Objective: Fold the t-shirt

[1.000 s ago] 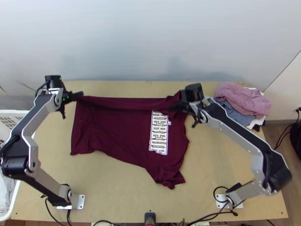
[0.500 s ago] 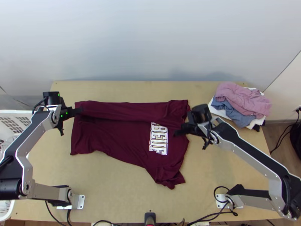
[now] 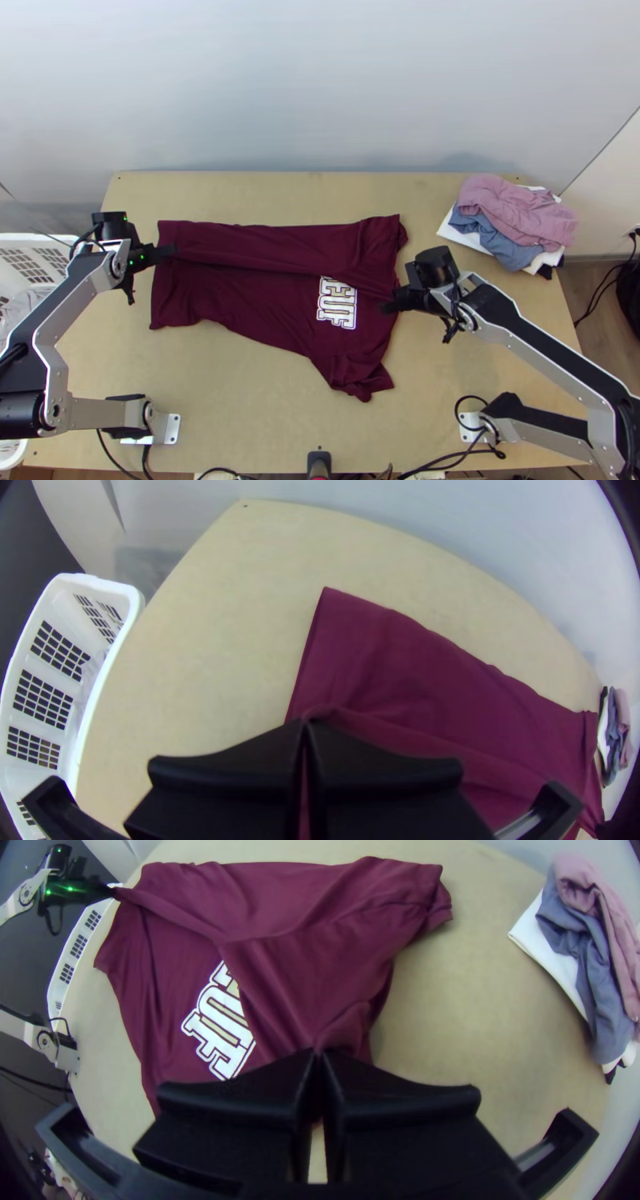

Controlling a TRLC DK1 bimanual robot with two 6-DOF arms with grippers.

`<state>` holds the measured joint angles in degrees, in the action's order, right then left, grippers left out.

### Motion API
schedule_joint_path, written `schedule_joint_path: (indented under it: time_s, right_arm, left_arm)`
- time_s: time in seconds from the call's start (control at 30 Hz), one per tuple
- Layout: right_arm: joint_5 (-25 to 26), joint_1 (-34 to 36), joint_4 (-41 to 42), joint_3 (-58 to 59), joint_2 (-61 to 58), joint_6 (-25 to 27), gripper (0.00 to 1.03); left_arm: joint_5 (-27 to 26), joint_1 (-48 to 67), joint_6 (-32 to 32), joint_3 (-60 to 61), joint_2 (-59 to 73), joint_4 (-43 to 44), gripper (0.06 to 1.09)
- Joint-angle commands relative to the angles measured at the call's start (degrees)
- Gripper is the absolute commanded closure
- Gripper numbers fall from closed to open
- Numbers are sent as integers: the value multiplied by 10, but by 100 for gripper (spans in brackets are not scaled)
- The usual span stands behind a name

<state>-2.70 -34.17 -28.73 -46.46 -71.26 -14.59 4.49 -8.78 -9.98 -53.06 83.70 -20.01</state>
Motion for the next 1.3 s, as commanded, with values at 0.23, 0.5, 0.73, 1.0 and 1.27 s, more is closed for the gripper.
schedule_joint_path:
  time_s: [0.23, 0.5, 0.73, 1.0, 1.27]
  right_arm:
    - [2, -5, 0, 18, 26, -11, 3]
    - [2, 30, -18, -29, 39, 0, 3]
    - [2, 48, -44, -30, 63, -1, 3]
    - [2, 51, -95, -46, 91, 10, 3]
    - [1, 49, -113, -42, 109, 5, 3]
  left_arm:
    - [0, 4, 0, 12, -4, -10, 50]
    - [-29, -1, -14, 1, -23, -100, 38]
    - [-48, 26, -15, 58, -86, -118, 38]
    - [-48, 46, -29, 102, -85, -84, 46]
    - [-41, 40, -22, 142, -80, -34, 73]
